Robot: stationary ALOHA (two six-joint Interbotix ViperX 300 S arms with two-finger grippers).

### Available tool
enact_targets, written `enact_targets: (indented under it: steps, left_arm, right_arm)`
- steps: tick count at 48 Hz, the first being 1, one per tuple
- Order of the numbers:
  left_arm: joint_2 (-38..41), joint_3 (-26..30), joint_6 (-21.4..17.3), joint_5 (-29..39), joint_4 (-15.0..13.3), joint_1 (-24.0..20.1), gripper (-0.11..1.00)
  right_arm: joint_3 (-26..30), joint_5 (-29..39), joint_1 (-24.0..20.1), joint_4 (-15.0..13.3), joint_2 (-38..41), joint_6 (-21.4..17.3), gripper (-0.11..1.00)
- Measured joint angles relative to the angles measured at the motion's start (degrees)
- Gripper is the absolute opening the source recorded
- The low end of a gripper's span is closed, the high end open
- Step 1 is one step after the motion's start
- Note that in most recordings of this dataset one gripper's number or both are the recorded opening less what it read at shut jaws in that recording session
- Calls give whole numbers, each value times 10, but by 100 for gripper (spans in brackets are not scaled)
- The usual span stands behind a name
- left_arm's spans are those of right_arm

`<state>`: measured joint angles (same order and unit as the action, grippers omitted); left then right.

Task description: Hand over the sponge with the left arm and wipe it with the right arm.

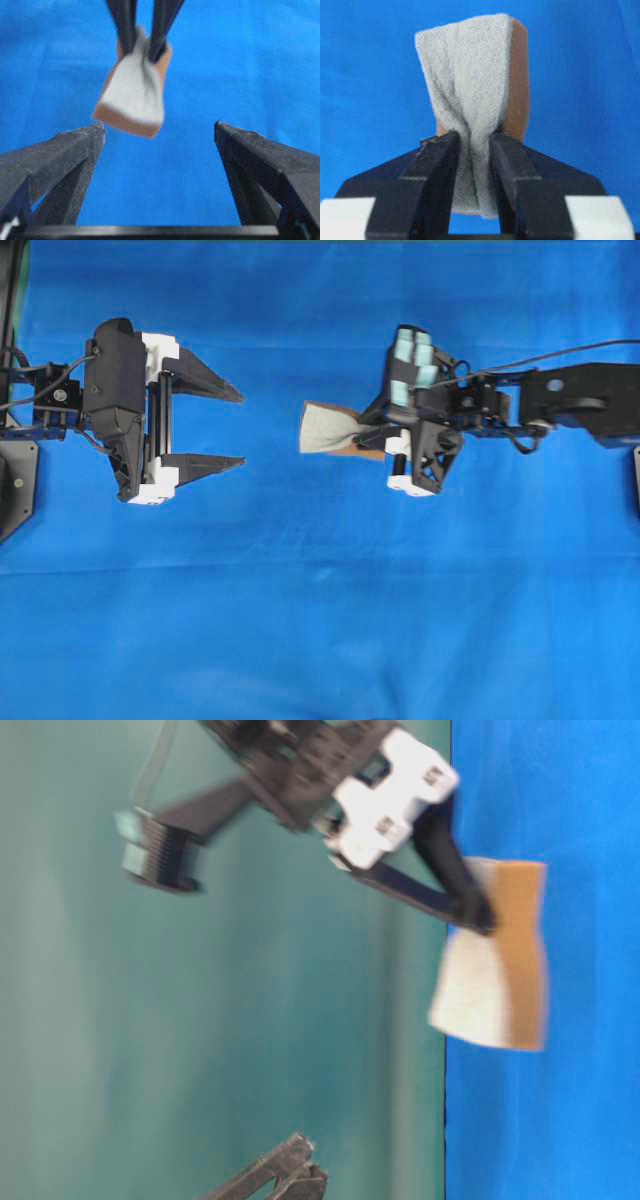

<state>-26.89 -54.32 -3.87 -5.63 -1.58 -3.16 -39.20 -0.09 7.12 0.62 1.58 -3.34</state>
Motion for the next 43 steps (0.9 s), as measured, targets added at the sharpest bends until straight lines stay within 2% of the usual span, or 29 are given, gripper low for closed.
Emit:
enact_targets:
  steps: [16, 26, 43]
  left_arm:
    - [0, -1, -3, 0, 0, 0, 90]
    - [0, -1, 1, 0, 0, 0, 90]
    - [0, -1, -2, -1, 0, 0, 90]
  right_arm:
    - [14, -8, 4, 2, 73, -4, 29]
    - [16, -10, 6, 4, 75, -4, 26]
    - [12, -20, 44, -2, 76, 4, 26]
